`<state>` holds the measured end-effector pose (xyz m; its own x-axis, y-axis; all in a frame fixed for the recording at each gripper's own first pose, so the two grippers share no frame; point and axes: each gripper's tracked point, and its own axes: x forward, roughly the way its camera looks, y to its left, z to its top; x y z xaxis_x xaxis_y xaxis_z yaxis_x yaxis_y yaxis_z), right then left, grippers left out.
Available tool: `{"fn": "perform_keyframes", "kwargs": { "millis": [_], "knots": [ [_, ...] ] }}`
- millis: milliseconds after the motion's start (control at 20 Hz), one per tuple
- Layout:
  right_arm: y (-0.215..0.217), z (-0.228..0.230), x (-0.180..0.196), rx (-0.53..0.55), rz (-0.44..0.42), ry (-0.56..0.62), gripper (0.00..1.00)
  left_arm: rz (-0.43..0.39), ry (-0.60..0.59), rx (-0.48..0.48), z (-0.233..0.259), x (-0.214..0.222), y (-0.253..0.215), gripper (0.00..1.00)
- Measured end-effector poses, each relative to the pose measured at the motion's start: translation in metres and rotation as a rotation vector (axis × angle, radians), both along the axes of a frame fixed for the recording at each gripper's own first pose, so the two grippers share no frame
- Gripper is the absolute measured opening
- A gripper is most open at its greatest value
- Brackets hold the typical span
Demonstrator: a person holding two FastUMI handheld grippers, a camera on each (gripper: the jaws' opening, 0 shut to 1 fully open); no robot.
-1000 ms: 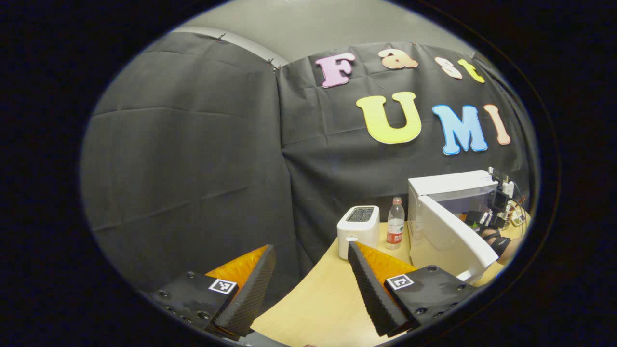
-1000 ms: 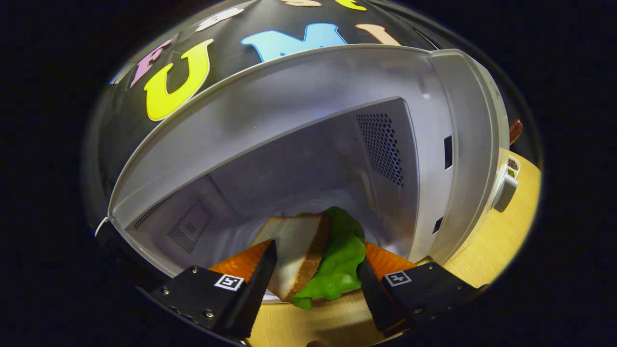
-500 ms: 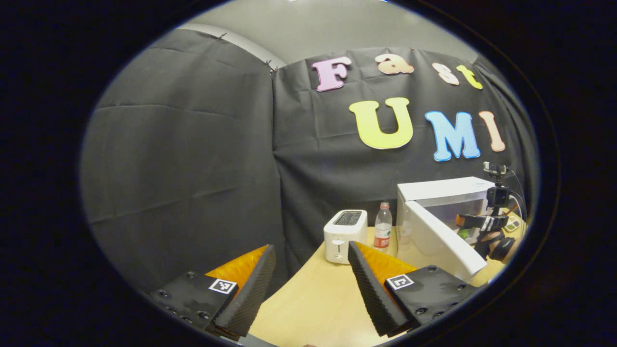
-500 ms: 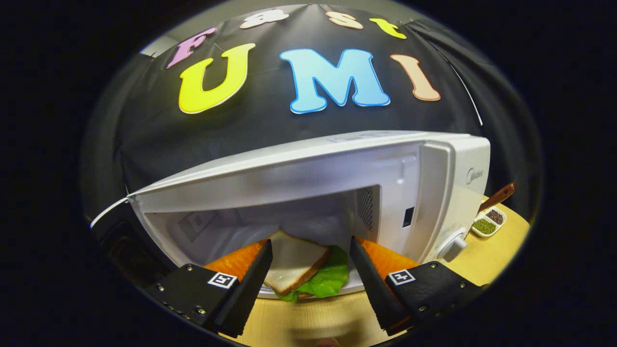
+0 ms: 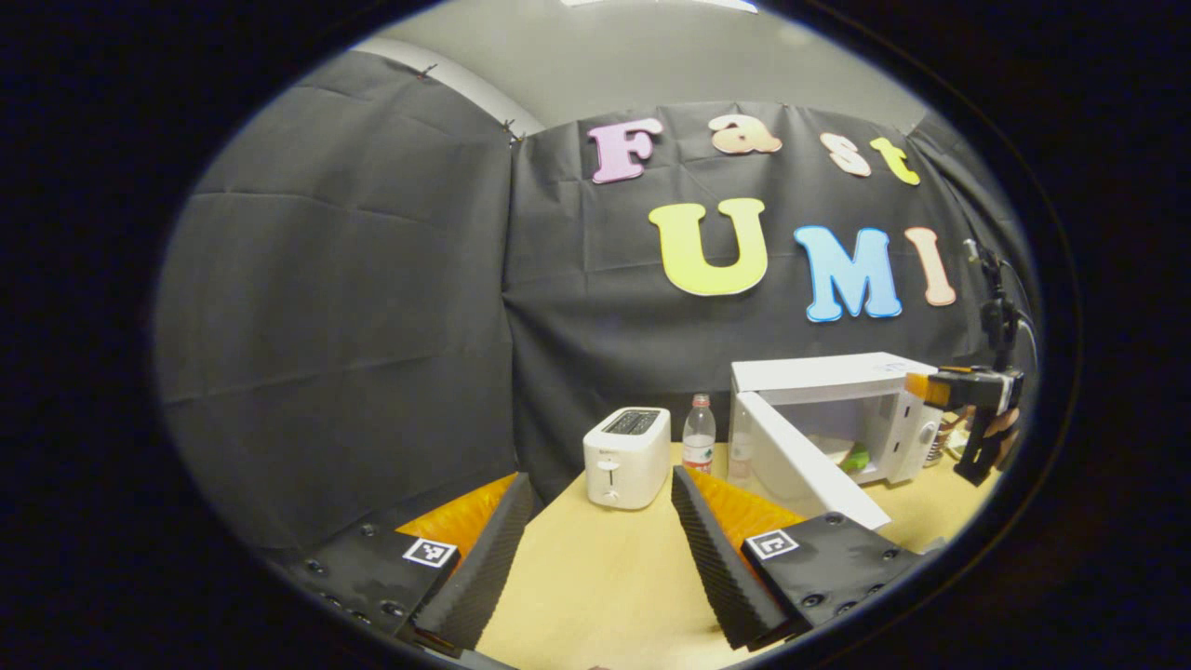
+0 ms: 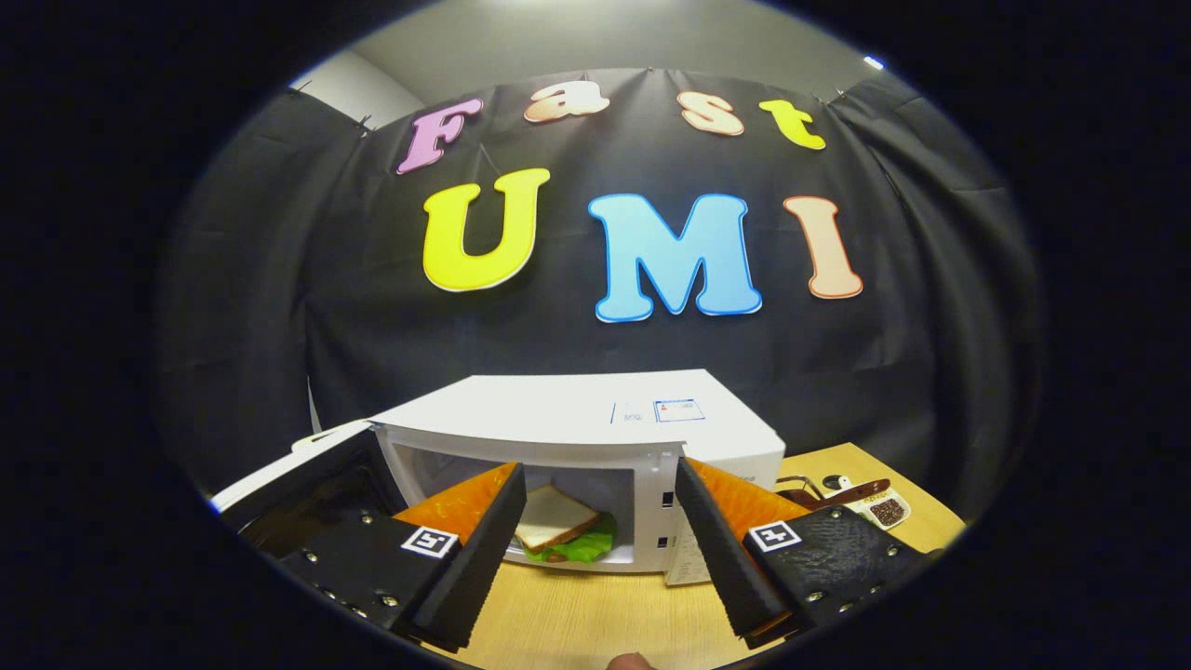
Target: Open the microwave oven with the left hand, put the food in, and close the microwave oven.
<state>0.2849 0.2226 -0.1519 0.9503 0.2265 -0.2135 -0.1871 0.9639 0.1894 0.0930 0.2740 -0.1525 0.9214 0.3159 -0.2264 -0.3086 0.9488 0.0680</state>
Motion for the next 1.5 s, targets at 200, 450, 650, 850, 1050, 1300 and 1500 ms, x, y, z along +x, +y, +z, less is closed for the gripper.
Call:
{"fn": "perform_keyframes", "kwargs": {
  "millis": [200, 450, 650, 850, 1050, 1300, 1500],
  "knots": [
    [-0.040, 0.036, -0.033, 0.006, 0.007, -0.042, 0.98, -0.024, 0.017, 0.014, -0.007, 0.000, -0.010, 1.00],
    [-0.083, 0.059, -0.076, -0.020, 0.014, -0.078, 0.98, 0.000, 0.066, -0.023, -0.036, 0.000, -0.021, 0.97],
    [-0.098, 0.062, -0.104, -0.028, 0.043, -0.055, 0.98, -0.011, 0.119, -0.050, -0.062, -0.001, -0.041, 0.69],
    [-0.103, 0.071, -0.118, -0.007, 0.064, -0.055, 0.98, 0.010, 0.147, -0.029, -0.071, -0.005, -0.050, 0.29],
    [-0.116, 0.075, -0.130, -0.011, 0.078, -0.053, 0.98, -0.021, 0.174, -0.055, -0.082, -0.004, -0.075, 0.10],
    [-0.140, 0.083, -0.149, -0.017, 0.088, -0.068, 0.98, -0.049, 0.188, -0.057, -0.085, -0.002, -0.100, 0.07],
    [-0.155, 0.082, -0.168, -0.013, 0.107, -0.065, 0.98, -0.063, 0.190, -0.058, -0.085, -0.003, -0.121, 0.07]
  ]
}}
